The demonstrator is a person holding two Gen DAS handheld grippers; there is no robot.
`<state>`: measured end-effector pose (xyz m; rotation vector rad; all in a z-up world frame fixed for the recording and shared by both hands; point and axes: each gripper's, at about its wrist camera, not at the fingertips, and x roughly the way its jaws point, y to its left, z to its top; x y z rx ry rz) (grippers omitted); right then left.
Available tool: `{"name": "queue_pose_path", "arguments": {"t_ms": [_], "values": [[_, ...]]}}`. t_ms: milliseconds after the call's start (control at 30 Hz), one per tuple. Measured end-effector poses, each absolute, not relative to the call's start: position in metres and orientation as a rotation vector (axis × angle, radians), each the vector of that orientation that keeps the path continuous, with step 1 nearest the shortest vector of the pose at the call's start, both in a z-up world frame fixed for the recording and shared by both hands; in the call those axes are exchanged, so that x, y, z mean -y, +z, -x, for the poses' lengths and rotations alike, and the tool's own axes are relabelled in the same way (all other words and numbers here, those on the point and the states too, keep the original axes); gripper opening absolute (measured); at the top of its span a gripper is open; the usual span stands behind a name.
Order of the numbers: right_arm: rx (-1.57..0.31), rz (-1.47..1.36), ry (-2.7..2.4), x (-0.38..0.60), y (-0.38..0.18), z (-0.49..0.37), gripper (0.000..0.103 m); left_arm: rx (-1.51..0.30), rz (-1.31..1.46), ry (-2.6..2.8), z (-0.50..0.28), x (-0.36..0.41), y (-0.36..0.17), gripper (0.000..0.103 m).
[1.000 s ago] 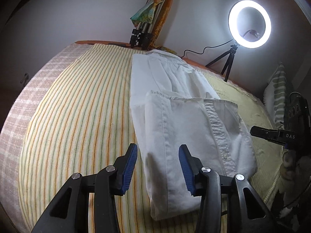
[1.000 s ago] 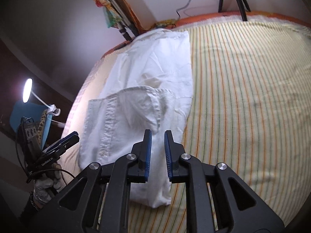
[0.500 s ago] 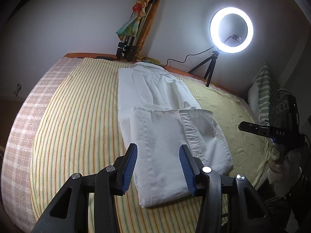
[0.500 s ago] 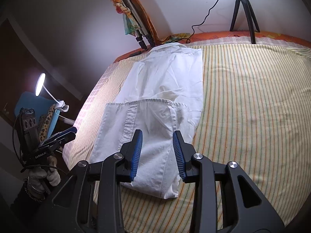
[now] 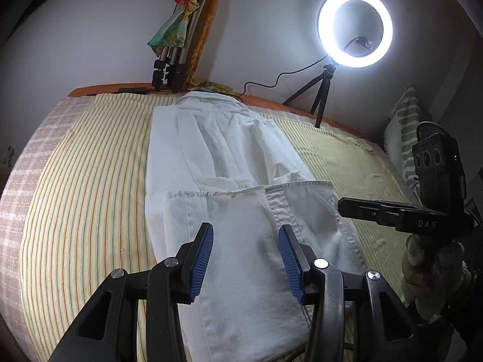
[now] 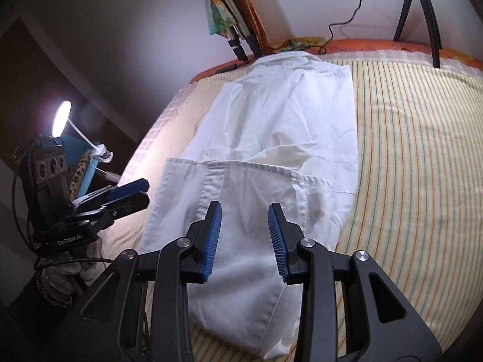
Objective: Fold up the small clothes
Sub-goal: 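Open both tools and smooth the folded hem flat, then grasp the collar end of the shirt with both tools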
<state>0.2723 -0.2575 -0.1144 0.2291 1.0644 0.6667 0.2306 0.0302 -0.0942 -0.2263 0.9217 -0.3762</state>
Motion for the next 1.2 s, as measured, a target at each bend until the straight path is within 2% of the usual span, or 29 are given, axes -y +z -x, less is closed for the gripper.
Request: {"name": "queue_pose_path", "arguments": {"t_ms": [167,233,400,500,567,767,900,1100,1200], "values": [[-1.115,-0.214,0.613,0.261,-0.143,-0.289,0.034,-0.963,0.213,-0.353,-0.251,-0.033,-0.122,0.046],[-1.138,-0.223,0.603,0.265,-0.154,-0.295,0.028,-0.985,0.218,-0.347,-0.257,-0.035,-0.136,0.045],[-1.153,-0.175,0.637,0.266,-0.153,-0.297,0.027,-0.994,0.189,-0.391,-0.259,-0.035,-0.148,0.044],[-1.136,-0.153,0.684,0.271,-0.138,-0.299,0.032,-1.001,0.281,-0.437,-0.268,-0.047,-0.133,0.046],[-1.099,-0.179,0.688,0.281,-0.126,-0.306,0.042,-0.956,0.277,-0.407,-0.28,-0.058,-0.118,0.051],[-1.044,-0.246,0.609,0.303,-0.115,-0.357,0.042,-0.916,0.251,-0.305,-0.335,-0.088,-0.105,0.053],[-1.052,-0.235,0.557,0.304,-0.124,-0.397,0.042,-0.936,0.247,-0.284,-0.372,-0.095,-0.117,0.059],[-1.087,-0.272,0.524,0.296,-0.146,-0.444,0.044,-0.989,0.224,-0.245,-0.413,-0.089,-0.145,0.059],[-1.096,-0.269,0.523,0.288,-0.157,-0.46,0.052,-1.005,0.179,-0.228,-0.429,-0.081,-0.159,0.061]]}}
